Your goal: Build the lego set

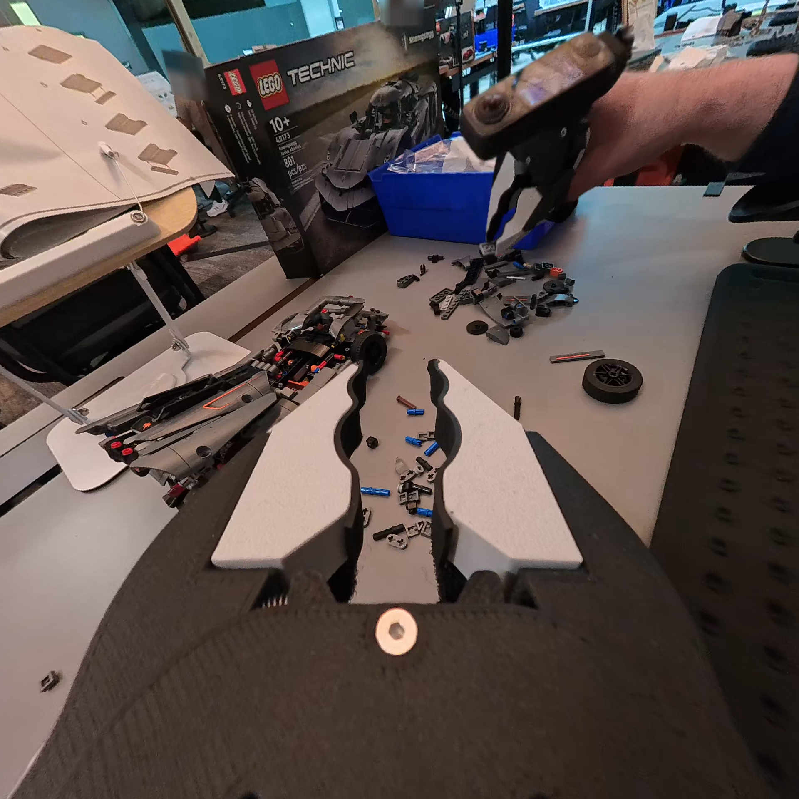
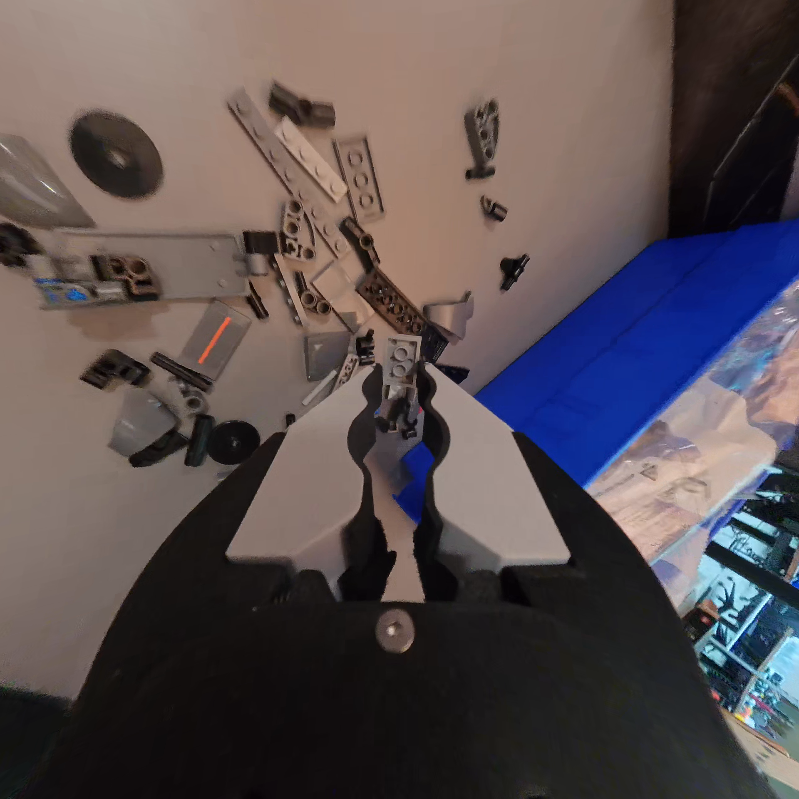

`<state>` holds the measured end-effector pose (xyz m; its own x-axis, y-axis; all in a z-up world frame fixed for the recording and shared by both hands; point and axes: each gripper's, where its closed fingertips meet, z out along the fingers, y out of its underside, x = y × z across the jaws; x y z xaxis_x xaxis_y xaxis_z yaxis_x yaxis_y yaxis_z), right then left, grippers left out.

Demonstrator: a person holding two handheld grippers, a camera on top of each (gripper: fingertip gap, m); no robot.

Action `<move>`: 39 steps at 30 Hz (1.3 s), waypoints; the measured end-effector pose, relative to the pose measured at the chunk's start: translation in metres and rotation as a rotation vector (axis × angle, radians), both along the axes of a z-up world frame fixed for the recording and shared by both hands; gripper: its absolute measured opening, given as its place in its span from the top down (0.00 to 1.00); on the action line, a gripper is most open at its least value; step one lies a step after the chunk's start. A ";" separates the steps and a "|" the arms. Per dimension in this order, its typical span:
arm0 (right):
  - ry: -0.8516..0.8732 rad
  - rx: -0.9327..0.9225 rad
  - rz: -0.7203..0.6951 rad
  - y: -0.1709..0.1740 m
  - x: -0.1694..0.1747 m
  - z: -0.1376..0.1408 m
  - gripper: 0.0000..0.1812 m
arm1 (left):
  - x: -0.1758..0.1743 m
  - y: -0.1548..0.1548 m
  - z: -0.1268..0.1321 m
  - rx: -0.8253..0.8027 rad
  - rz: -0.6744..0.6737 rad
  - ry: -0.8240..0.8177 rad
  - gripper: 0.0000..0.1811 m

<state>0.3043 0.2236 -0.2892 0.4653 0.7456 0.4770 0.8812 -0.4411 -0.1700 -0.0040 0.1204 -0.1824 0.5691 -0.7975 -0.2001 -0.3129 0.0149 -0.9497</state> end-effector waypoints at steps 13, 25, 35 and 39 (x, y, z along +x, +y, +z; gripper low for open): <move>0.271 0.400 0.432 -0.038 -0.150 0.100 0.92 | 0.009 0.007 -0.017 -0.096 0.024 0.038 0.87; 0.145 0.753 0.779 -0.088 -0.230 0.116 0.93 | 0.043 0.002 0.005 -0.111 -0.013 -0.127 0.88; 0.103 0.800 0.870 -0.105 -0.245 0.112 0.93 | 0.063 -0.008 0.005 -0.127 -0.102 -0.147 0.89; 0.100 0.815 0.905 -0.115 -0.252 0.112 0.93 | 0.066 -0.011 0.008 -0.090 -0.112 -0.143 0.98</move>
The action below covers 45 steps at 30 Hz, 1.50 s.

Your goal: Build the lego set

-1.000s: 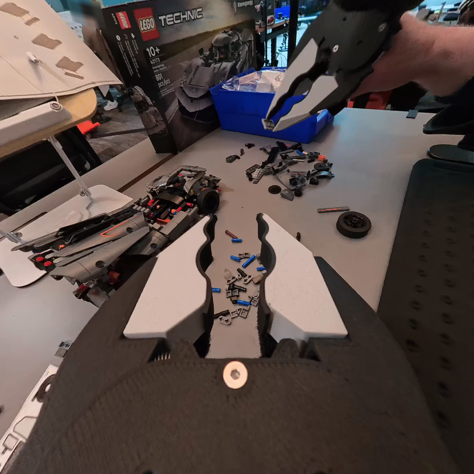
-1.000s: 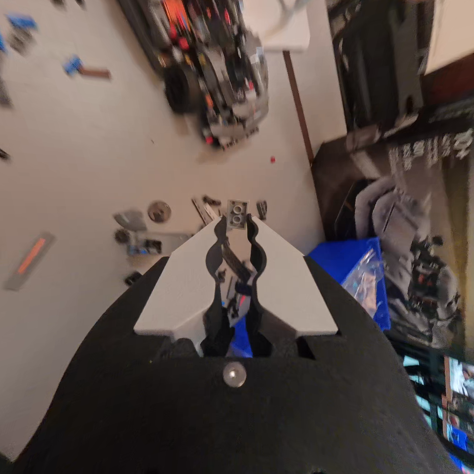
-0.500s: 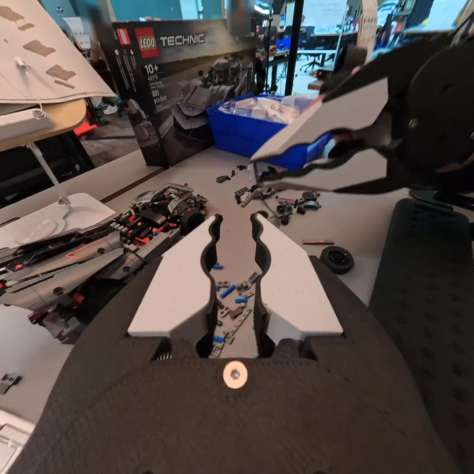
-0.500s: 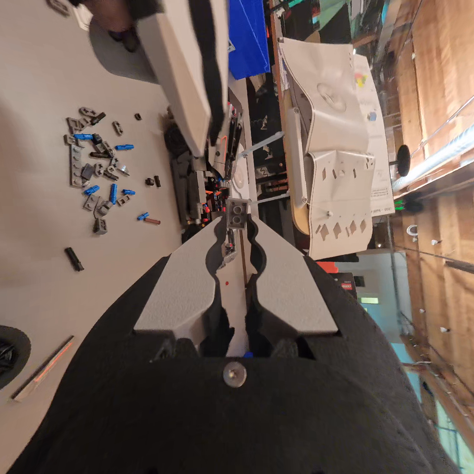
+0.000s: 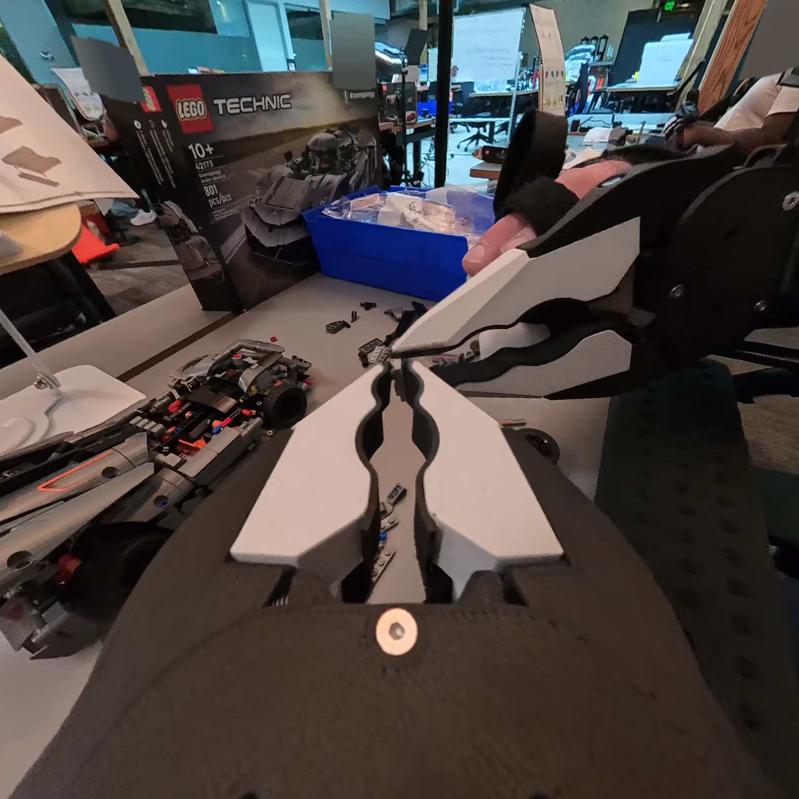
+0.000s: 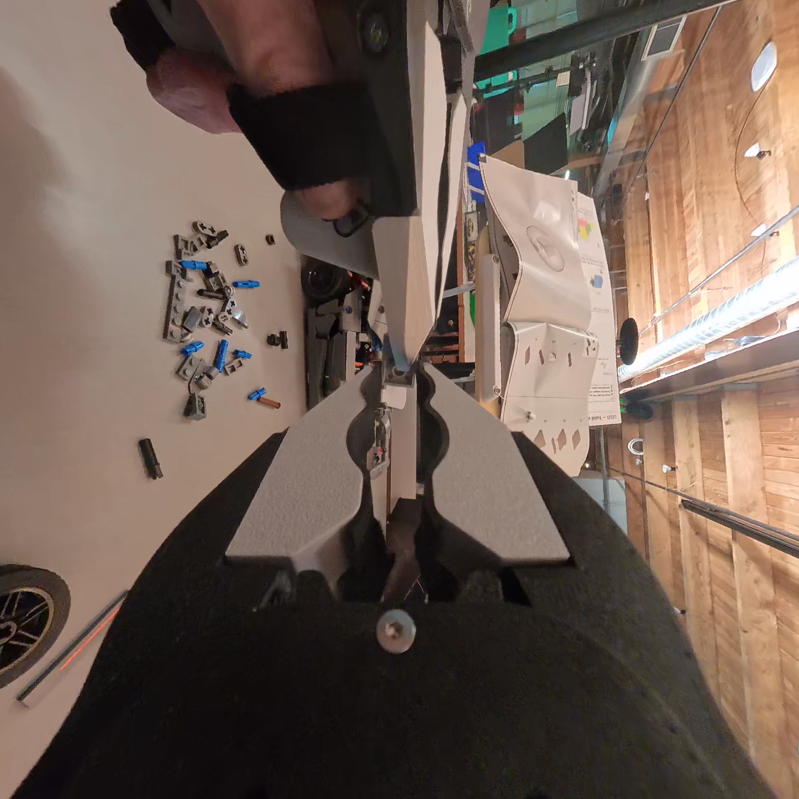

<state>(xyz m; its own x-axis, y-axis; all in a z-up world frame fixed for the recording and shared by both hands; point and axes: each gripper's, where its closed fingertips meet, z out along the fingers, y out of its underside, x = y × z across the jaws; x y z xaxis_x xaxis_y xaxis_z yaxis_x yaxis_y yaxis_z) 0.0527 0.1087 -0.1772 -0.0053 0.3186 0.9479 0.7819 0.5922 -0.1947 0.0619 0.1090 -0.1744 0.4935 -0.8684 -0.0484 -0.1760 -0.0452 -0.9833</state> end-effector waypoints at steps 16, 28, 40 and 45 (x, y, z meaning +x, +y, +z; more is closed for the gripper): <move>0.322 -1.278 0.373 -0.049 0.021 0.001 0.89 | 0.024 -0.052 0.007 0.541 -0.118 0.310 0.99; 0.290 -0.949 0.303 -0.036 0.017 0.004 0.98 | 0.016 -0.037 0.009 0.400 -0.085 0.197 0.98; -0.044 -0.702 0.080 -0.015 0.029 -0.058 0.98 | -0.024 -0.001 0.017 0.199 0.076 0.054 0.92; -0.325 -0.611 0.066 -0.029 0.030 -0.110 0.98 | -0.036 0.010 0.014 0.134 0.134 0.026 0.94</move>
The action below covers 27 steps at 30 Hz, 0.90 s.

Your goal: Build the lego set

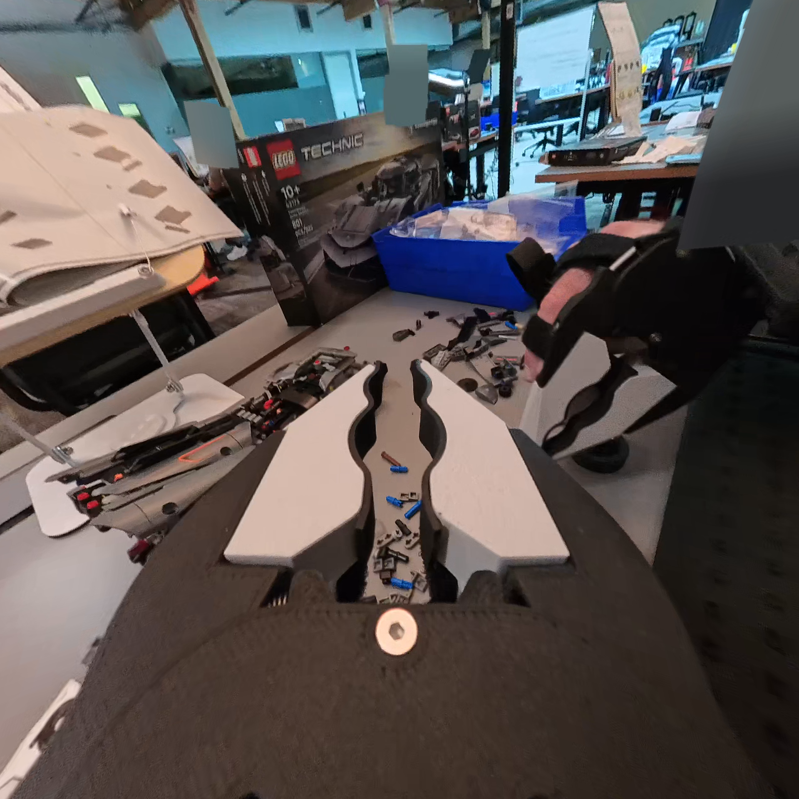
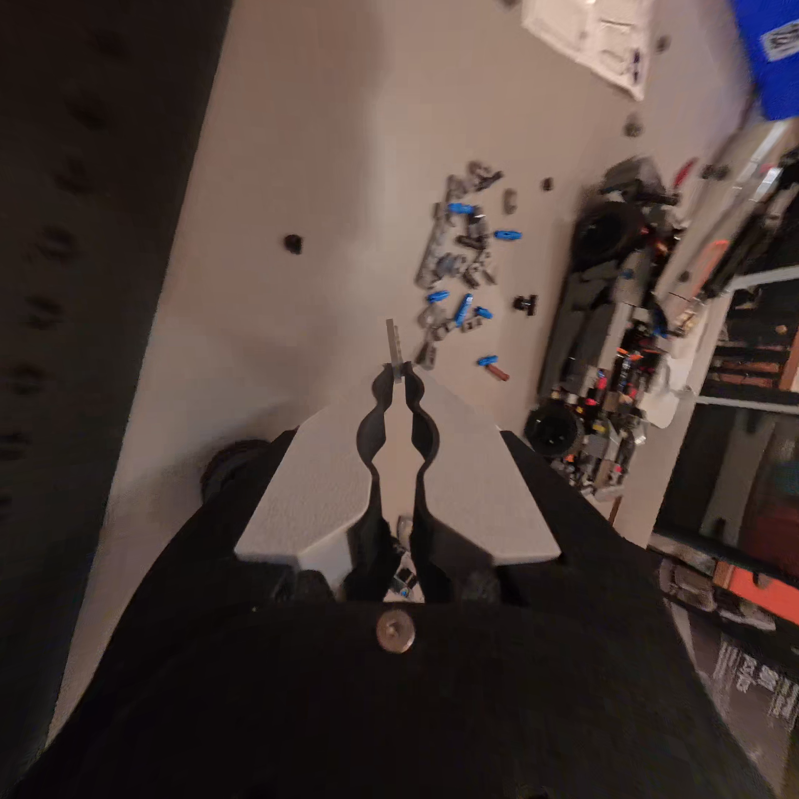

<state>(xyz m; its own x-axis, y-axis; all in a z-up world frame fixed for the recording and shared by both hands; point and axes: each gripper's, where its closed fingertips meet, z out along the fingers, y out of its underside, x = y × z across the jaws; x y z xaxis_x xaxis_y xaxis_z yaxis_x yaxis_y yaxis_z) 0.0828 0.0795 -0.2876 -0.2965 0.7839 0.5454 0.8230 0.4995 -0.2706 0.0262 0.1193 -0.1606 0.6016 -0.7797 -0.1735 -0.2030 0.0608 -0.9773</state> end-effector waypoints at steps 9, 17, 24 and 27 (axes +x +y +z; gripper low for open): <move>-0.193 0.168 0.105 -0.002 0.005 -0.035 0.98 | 0.000 0.002 -0.002 0.025 0.034 0.043 0.95; -0.209 0.112 0.101 -0.010 0.008 -0.036 0.95 | -0.001 0.003 -0.002 0.018 0.033 0.032 0.95; -0.178 -0.010 0.065 -0.013 0.017 -0.030 0.87 | -0.001 0.003 -0.002 0.015 0.030 0.027 0.95; -0.138 -0.022 0.039 -0.008 0.017 -0.024 0.88 | 0.000 0.003 -0.003 0.011 0.027 0.031 0.95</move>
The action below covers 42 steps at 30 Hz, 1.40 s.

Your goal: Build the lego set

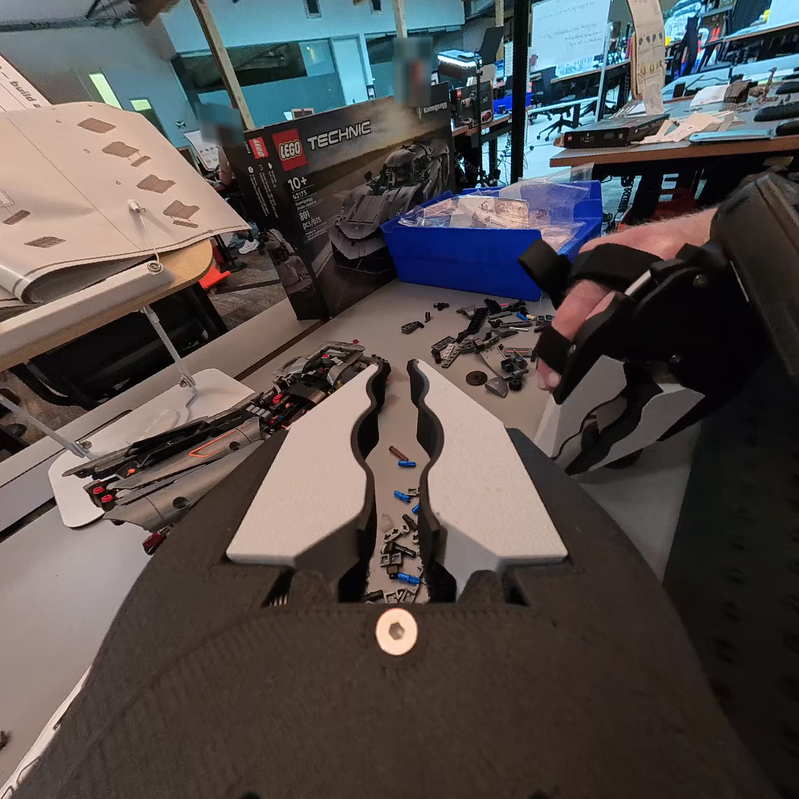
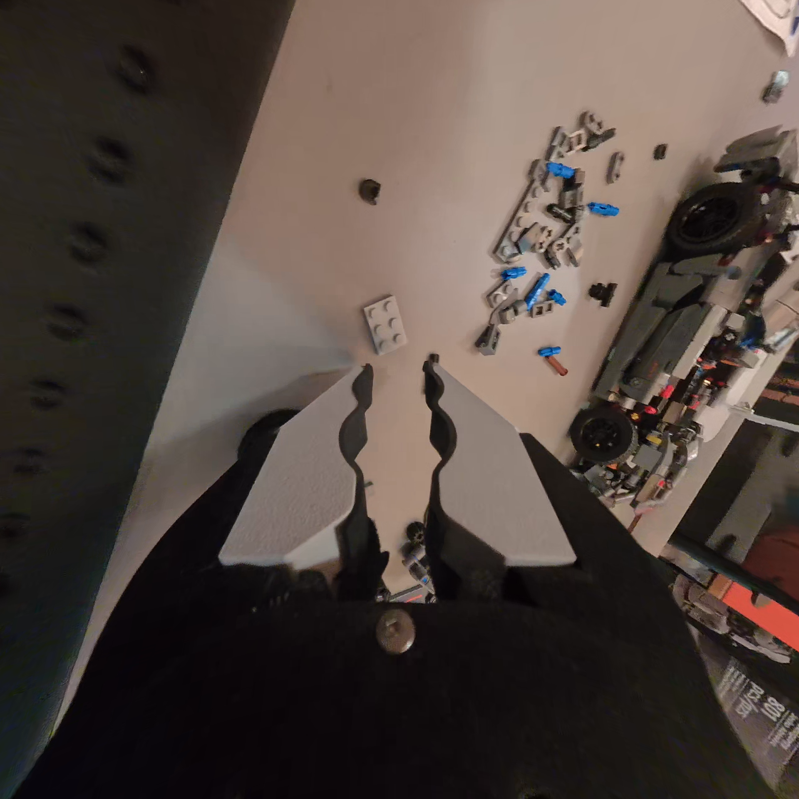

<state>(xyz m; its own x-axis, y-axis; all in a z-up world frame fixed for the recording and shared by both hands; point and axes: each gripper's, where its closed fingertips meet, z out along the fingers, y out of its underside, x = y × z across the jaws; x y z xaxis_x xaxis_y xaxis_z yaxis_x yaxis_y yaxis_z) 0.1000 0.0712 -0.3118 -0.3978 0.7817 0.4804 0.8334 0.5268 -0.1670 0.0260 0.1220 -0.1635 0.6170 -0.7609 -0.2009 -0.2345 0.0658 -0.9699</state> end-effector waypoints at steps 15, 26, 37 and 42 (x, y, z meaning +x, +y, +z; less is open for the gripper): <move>0.078 -0.238 -0.079 -0.011 -0.014 -0.013 0.96 | 0.003 -0.002 -0.002 -0.009 -0.015 0.003 0.96; 0.135 -0.352 -0.174 -0.010 -0.020 -0.006 0.98 | 0.003 -0.002 -0.003 -0.016 -0.019 0.003 0.96; 0.343 -0.293 -0.283 0.028 -0.017 0.035 0.94 | 0.004 -0.002 -0.004 -0.024 -0.022 -0.002 0.96; 0.396 -0.258 -0.324 0.043 -0.011 0.044 0.95 | 0.004 -0.001 -0.004 -0.028 -0.021 -0.005 0.96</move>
